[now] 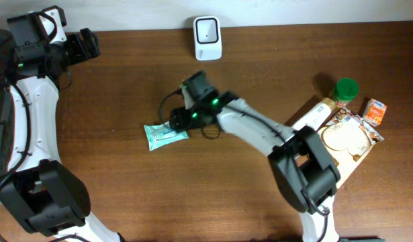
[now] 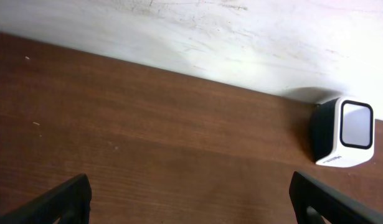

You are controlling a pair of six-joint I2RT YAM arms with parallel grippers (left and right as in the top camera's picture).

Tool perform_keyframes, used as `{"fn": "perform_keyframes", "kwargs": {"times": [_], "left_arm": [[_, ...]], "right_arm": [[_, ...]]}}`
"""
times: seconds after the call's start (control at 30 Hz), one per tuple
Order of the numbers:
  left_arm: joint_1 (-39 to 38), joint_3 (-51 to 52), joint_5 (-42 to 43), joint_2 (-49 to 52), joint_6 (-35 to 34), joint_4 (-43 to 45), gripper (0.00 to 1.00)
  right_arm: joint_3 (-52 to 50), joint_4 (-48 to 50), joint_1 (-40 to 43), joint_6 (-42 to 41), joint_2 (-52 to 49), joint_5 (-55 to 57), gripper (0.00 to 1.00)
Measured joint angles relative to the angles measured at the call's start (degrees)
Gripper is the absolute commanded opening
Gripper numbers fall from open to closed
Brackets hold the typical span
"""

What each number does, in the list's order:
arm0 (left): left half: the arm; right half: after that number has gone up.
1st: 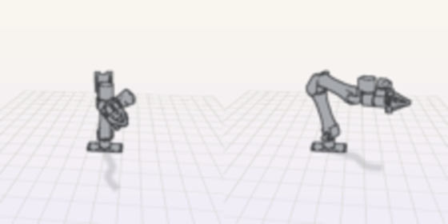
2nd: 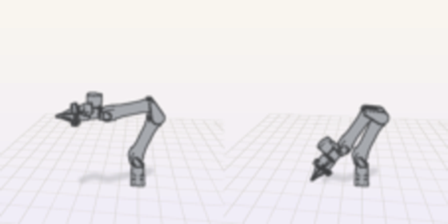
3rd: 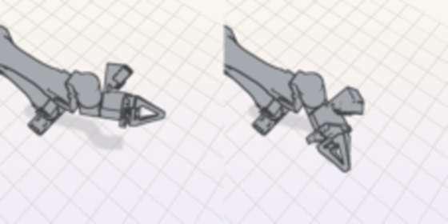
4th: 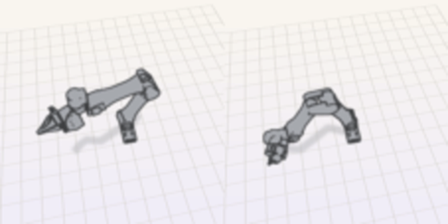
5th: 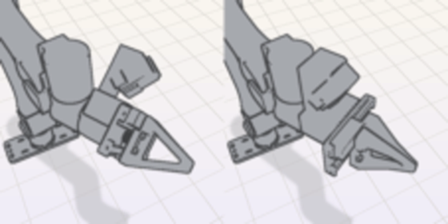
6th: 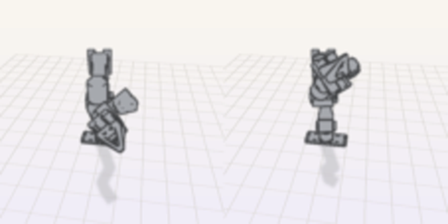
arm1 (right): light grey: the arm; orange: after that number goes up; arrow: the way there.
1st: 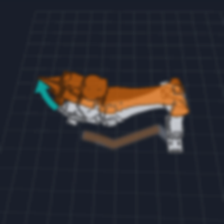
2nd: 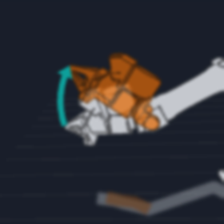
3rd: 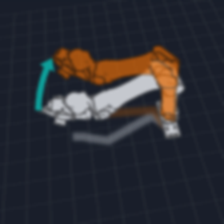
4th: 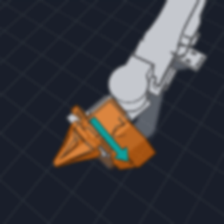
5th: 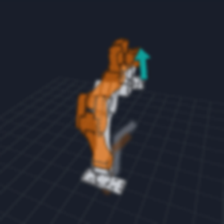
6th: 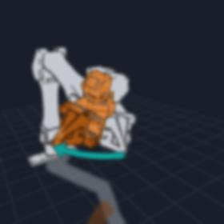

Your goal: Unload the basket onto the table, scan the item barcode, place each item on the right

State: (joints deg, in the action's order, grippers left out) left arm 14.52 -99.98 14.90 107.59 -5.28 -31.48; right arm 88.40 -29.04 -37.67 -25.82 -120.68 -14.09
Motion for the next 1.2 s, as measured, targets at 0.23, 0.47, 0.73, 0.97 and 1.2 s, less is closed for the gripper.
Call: {"fn": "perform_keyframes", "kwargs": {"times": [0.23,0.47,0.73,0.97,1.2], "left_arm": [[0.0,0.0,0.0,0.0,0.0,0.02,0.99],[0.0,0.0,0.0,0.0,0.0,0.02,0.99],[0.0,0.0,0.02,0.0,0.0,0.02,0.99],[0.0,0.0,0.02,0.0,0.0,0.0,0.99],[0.0,0.0,0.02,0.0,0.0,0.02,0.99]], "right_arm": [[0.0,-0.74,-3.06,-17.59,0.0,8.02,0.84],[0.0,-0.74,-2.86,-24.15,-0.02,1.42,0.87],[0.0,-0.07,-2.86,-26.51,-3.5,-1.03,0.66],[1.49,0.28,-2.89,-24.48,-5.33,-1.7,0.38],[2.73,1.42,-3.21,-21.88,-6.67,-3.61,0.04]]}}
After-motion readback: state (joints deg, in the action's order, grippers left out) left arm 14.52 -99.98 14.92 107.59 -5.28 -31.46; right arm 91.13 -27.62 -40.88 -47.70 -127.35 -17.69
